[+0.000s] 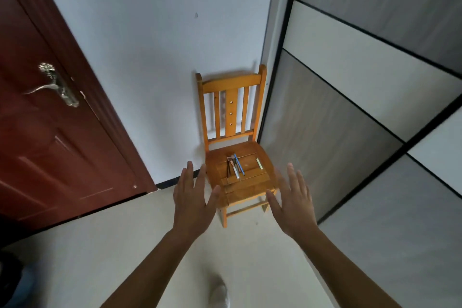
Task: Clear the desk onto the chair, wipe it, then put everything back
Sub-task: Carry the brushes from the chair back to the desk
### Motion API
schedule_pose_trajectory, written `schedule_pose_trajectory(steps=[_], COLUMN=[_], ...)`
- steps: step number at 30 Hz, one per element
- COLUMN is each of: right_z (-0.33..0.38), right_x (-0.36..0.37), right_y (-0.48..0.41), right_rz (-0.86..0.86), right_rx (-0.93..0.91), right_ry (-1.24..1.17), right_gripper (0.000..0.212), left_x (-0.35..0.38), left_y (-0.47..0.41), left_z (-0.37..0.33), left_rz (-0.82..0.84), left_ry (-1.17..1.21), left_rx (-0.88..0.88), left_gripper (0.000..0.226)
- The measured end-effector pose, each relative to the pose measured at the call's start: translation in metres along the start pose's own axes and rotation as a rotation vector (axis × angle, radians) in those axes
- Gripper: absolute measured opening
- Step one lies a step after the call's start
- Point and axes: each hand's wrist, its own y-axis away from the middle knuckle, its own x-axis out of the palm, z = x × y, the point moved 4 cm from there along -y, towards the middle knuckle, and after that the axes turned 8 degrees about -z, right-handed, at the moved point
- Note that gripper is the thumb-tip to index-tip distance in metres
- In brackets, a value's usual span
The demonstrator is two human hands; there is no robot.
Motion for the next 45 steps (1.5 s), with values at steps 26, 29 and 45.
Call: schedule_pose_trajectory(steps=[26,29,45], right_z=[-0.081,-0.089,-0.127], right_x=[0.195,0.254,0.531], right_y=[-0.397,-0.404,-0.334], right_rz=[0.25,0.287,0.523], right_rx=[-0.091,-0.104,0.194], right_ry=[-0.112,-0.095,-0.177], right_gripper=[0.061,0.062,0.05], left_x=[0.235,0.281,0.518], left_y=[-0.308,-0.325,-0.272], left_z=[0.022,0.056,0.236], left_rz=[0.181,0.208,0.341], left_ry=[-0.25,-0.218,-0.22], left_rx=[-0.36,-0.416,-0.543], left_gripper=[0.06,0.055,0.04])
